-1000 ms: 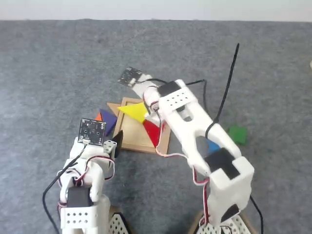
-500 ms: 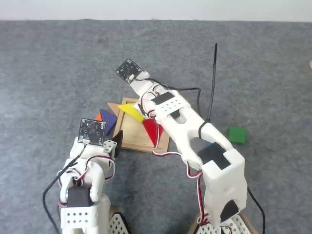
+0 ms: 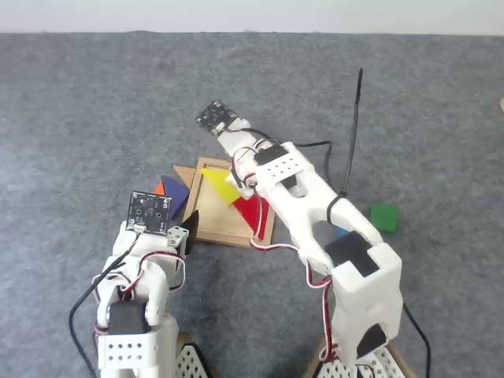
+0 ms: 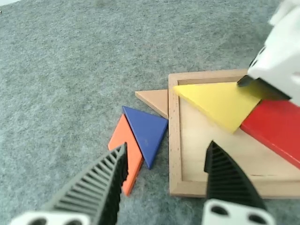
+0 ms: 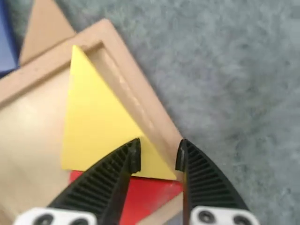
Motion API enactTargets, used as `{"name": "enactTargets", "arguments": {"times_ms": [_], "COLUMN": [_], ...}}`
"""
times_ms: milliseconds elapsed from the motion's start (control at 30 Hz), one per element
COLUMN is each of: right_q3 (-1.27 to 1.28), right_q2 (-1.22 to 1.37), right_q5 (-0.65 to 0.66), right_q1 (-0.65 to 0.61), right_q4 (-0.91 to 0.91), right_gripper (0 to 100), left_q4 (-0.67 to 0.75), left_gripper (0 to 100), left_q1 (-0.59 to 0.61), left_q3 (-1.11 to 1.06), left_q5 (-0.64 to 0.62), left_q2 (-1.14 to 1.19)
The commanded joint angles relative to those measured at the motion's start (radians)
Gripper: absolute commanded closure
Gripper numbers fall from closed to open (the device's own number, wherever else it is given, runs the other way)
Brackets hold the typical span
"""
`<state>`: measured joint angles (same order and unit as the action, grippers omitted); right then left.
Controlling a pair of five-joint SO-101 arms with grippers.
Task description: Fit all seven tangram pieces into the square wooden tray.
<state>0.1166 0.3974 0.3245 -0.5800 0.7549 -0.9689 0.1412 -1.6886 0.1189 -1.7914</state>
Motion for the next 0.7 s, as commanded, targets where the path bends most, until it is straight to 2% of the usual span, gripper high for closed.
{"name": "enactTargets", "arguments": {"times_ms": [0, 233, 500, 667], "right_q3": [-0.011, -0.012, 0.003, 0.021], "right_q2": [-0.062, -0.071, -0.054, -0.139], "right_q5": [-0.012, -0.006, -0.003, 0.026], "right_q1": [0.03, -0.047, 0.134, 0.16], "right_q4": [0.007, 0.008, 0.03, 0.031], "right_gripper": [85.4, 85.4, 85.4, 85.4], "left_q4": [0.009, 0.009, 0.009, 0.009], "left_gripper": [75, 75, 75, 75], "left_q1": [0.006, 0.005, 0.005, 0.005], "left_q3": [0.004, 0.004, 0.004, 0.004], "left_q5": [0.009, 0.009, 0.009, 0.009], "left_q2": [0.011, 0.011, 0.011, 0.011]}}
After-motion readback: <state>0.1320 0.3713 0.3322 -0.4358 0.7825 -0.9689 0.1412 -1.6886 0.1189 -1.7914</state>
